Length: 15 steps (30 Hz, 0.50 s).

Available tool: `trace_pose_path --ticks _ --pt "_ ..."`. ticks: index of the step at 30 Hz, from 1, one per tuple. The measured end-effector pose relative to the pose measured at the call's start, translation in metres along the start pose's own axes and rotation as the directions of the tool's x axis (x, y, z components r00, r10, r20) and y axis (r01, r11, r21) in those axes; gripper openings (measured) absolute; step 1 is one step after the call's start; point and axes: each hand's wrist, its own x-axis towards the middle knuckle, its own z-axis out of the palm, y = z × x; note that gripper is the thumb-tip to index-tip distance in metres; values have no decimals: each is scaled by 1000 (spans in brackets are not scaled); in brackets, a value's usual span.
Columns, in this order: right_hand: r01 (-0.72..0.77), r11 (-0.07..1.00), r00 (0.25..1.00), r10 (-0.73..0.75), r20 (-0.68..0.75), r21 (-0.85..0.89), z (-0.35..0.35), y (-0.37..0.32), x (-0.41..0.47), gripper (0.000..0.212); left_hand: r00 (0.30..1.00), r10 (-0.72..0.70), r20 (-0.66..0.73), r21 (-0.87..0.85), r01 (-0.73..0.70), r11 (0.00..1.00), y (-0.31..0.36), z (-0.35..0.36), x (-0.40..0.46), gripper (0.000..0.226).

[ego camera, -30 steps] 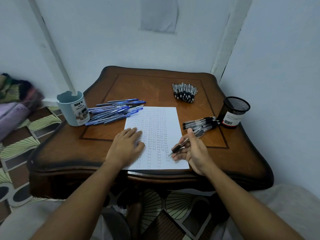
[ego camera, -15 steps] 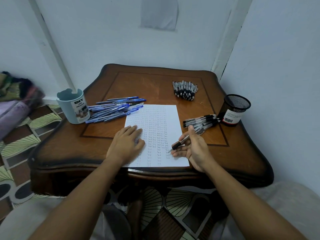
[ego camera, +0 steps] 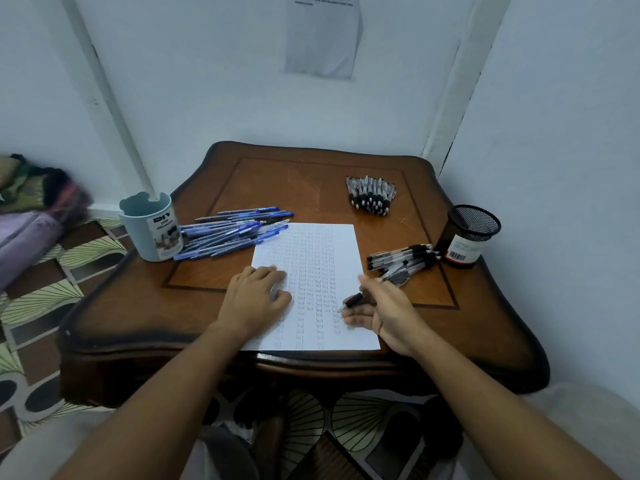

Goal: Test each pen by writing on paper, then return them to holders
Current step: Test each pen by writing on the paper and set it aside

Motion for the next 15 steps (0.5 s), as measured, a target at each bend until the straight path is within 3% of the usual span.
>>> trace_pose_path --ticks 1,7,15 --pt "-18 999 999 19 31 -29 0 -4 1 11 1000 0 0 10 0 1000 0 -1 2 56" --pt "-29 978 999 34 21 -208 3 -42 22 24 996 59 -73 139 -49 989 -4 -5 20 29" --pt "20 904 981 -101 -166 -427 -12 -105 97 28 960 153 -235 99 -132 986 -9 6 22 44"
